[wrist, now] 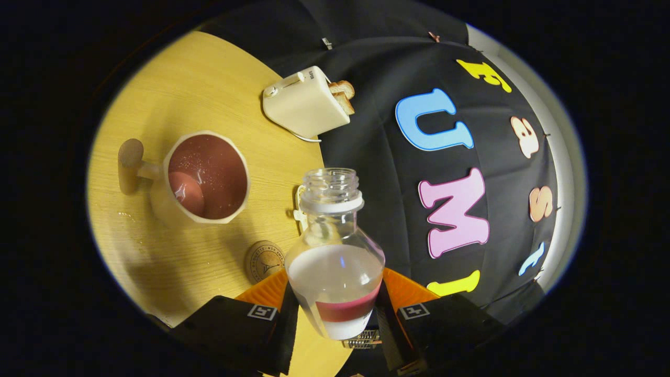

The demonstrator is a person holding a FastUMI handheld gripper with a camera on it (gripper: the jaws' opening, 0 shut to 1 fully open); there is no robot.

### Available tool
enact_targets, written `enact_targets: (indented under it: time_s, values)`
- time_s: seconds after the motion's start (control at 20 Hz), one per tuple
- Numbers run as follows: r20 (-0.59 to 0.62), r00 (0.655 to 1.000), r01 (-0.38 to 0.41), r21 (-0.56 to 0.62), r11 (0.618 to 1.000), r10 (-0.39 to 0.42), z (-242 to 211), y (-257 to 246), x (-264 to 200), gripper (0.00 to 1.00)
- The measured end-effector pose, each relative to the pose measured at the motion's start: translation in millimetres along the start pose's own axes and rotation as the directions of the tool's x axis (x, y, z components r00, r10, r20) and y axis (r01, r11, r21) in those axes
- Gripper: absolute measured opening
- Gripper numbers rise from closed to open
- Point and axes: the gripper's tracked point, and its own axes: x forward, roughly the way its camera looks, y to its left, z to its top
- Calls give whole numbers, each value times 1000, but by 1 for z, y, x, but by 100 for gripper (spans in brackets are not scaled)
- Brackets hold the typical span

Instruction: Take the bottle from table, then pour the juice into the cup, finally place the bottle on the coaster

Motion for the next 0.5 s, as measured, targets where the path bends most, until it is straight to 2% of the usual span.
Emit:
enact_targets:
  time_s: [0.2, 0.5]
  values:
    - [42, 999, 11, -126, 992, -6, 13, 4, 4, 69]
    - [44, 999, 11, -227, 974, -1, 14, 8, 7, 69]
